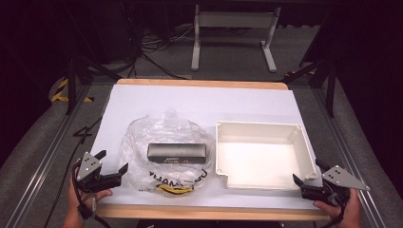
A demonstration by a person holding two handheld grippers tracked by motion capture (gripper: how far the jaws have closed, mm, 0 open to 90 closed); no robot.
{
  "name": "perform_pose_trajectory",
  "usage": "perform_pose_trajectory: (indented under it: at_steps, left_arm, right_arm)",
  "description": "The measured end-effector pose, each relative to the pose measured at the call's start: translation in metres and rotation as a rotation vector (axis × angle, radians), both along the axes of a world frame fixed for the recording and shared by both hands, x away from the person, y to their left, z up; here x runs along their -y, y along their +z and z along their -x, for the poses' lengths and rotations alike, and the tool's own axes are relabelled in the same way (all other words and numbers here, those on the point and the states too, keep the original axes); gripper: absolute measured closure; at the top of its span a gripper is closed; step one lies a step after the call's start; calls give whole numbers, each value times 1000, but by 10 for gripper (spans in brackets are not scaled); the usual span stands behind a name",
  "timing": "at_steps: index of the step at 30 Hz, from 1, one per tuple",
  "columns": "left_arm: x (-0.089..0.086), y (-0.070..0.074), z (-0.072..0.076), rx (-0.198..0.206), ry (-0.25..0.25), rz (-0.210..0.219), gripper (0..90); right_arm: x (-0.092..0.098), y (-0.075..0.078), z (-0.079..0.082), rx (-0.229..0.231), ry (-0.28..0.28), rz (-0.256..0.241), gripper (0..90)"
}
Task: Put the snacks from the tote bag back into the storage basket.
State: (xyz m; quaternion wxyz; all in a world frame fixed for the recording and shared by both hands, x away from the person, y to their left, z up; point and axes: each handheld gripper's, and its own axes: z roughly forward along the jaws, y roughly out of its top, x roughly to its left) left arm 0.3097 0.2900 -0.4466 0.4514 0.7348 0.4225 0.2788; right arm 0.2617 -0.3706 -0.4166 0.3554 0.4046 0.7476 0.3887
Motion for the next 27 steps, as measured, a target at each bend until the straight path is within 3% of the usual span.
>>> perform_pose_trajectory:
  at_steps: [9,11,15,22,27]
  left_arm:
    - [2,0,0,2,-22,-4,87]
    - [2,0,1,3,-21,-8,88]
    - [2,0,3,0,-21,-11,88]
    - [2,0,6,1,-19,-7,88]
    - [2,0,5,-11,-54,11,87]
  right_arm:
    - [-4,6,2,16,19,7,89]
    - [-5,8,3,6,43,-13,96]
    - [-11,17,5,40,52,23,105]
    - [-17,32,4,59,87,5,109]
    - [-31,42,-1,54,116,-7,154]
